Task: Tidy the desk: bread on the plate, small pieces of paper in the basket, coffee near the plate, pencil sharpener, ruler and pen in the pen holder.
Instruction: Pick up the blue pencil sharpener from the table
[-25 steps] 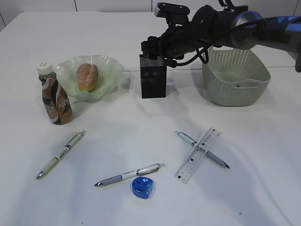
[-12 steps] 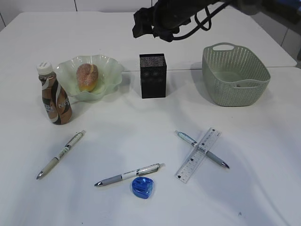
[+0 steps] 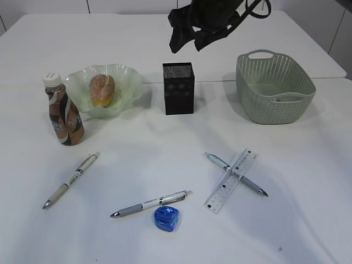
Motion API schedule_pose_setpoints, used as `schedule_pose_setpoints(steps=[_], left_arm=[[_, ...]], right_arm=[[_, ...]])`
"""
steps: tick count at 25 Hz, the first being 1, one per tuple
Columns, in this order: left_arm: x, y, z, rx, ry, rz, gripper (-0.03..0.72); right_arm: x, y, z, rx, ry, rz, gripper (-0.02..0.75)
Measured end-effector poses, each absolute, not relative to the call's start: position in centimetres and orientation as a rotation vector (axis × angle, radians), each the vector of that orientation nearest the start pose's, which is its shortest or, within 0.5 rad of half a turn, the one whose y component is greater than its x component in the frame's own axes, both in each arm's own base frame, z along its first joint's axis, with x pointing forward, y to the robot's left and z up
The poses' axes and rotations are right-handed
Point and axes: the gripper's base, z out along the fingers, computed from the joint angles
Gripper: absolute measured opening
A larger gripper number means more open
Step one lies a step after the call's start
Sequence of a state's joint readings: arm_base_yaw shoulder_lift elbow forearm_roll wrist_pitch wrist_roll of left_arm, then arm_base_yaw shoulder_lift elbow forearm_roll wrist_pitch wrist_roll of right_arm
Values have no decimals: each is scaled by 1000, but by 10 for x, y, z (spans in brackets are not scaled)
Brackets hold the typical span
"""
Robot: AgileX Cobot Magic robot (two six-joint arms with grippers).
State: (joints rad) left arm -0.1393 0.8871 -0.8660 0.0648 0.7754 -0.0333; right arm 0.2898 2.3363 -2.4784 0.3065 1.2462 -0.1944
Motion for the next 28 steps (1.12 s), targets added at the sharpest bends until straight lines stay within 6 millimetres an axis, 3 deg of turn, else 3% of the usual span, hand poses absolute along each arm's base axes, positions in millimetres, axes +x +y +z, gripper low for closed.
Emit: schedule_pose_setpoints(steps=[3, 5, 7, 8, 11, 13, 15, 20, 28], left_arm=[[167, -19, 353, 147, 2277, -13, 526], [166, -19, 356, 146, 2280, -13, 526], [165, -19, 357, 146, 2293, -11, 526], [164, -19, 357, 146, 2298, -11, 526], [163, -18, 356, 146, 2318, -8, 526], [163, -18, 358, 146, 2319, -8, 526], [162, -18, 361, 145, 2319, -8, 526], [161, -18, 371, 139, 2293, -18, 526], [156, -20, 384, 127, 2293, -61, 526]], right_arm=[[473, 168, 323, -572, 2478, 451, 531], [462, 165, 348, -537, 2445, 462, 531], [462, 165, 346, -532, 2452, 464, 531], [446, 160, 370, -488, 2434, 479, 531], [425, 155, 384, -452, 2462, 480, 531], [425, 155, 384, -452, 2462, 480, 531], [390, 156, 385, -472, 2534, 424, 531], [348, 167, 376, -561, 2611, 402, 531], [320, 190, 344, -602, 2750, 406, 531]])
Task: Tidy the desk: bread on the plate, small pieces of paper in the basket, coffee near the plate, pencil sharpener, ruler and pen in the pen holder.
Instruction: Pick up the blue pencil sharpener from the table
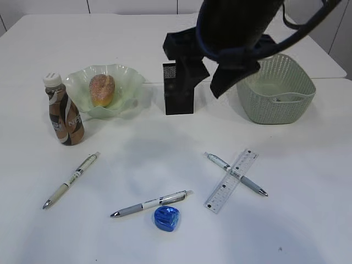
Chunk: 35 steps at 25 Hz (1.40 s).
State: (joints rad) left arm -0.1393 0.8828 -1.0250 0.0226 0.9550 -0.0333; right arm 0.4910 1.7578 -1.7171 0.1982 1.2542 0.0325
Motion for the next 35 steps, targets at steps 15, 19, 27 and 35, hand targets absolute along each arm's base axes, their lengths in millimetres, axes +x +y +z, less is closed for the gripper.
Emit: schedule_pose_setpoints(steps=[15, 19, 27, 35], left_arm=[[146, -19, 394, 126, 2312, -61, 526], [146, -19, 394, 126, 2314, -61, 526], [143, -18, 391, 128, 2360, -57, 526], [141, -18, 388, 129, 2396, -54, 526]], right_arm=[[292, 184, 260, -262, 3129, 343, 531], [292, 184, 259, -138, 3141, 342, 531], [301, 189, 260, 241, 3061, 411, 486], [298, 220, 224, 271, 3131, 370, 445]])
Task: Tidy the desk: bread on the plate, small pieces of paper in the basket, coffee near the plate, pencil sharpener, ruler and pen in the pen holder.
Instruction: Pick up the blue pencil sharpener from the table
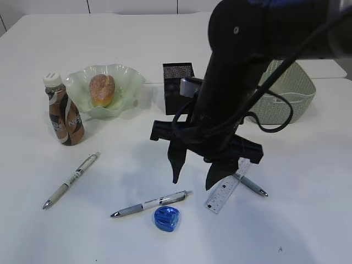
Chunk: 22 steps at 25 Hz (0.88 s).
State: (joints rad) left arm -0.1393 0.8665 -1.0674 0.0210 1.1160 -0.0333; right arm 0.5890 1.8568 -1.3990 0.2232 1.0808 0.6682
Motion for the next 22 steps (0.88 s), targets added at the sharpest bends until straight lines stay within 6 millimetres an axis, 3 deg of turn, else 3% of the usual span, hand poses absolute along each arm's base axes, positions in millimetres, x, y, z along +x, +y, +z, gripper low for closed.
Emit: schedule_pose_setpoints(steps=[11, 17, 22], left_arm=[[140, -18, 387, 130, 2417, -52, 526], [139, -18, 386, 131, 2432, -48, 526], [138, -17, 386, 131, 2439, -47, 526]], right_arm=[[302, 238, 184, 269, 3172, 324, 442], [306, 242, 162, 395, 3193, 299, 442], [308, 244, 160, 410, 3176, 324, 440]])
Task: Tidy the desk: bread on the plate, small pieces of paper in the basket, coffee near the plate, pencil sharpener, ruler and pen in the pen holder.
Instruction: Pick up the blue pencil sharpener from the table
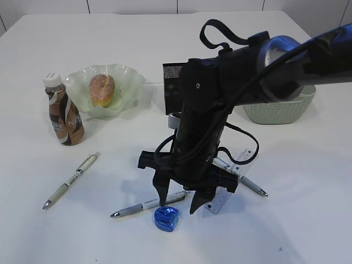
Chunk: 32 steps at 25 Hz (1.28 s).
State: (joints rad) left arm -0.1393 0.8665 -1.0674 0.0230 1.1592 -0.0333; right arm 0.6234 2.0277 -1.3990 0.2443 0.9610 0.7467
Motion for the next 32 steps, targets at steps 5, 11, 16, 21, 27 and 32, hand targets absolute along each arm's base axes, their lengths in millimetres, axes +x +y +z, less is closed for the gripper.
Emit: schedule_pose_setpoints(steps=[5, 11, 16, 21, 27, 32], left_arm=[[138, -17, 385, 132, 2446, -39, 526], [137, -17, 385, 132, 2455, -35, 526], [137, -17, 385, 133, 2461, -35, 526], [137, -17, 384, 133, 2463, -34, 526], [136, -16, 384, 133, 2467, -34, 526], [136, -16, 384, 133, 2472, -28, 526]], right_arm=[[308, 245, 160, 432, 3177, 349, 440], [308, 246, 160, 436, 3179, 352, 440], [309, 245, 158, 428, 3178, 337, 462], [309, 246, 156, 445, 3180, 337, 515], [307, 251, 142, 523, 3229, 373, 522], [307, 256, 137, 522, 3225, 388, 522]])
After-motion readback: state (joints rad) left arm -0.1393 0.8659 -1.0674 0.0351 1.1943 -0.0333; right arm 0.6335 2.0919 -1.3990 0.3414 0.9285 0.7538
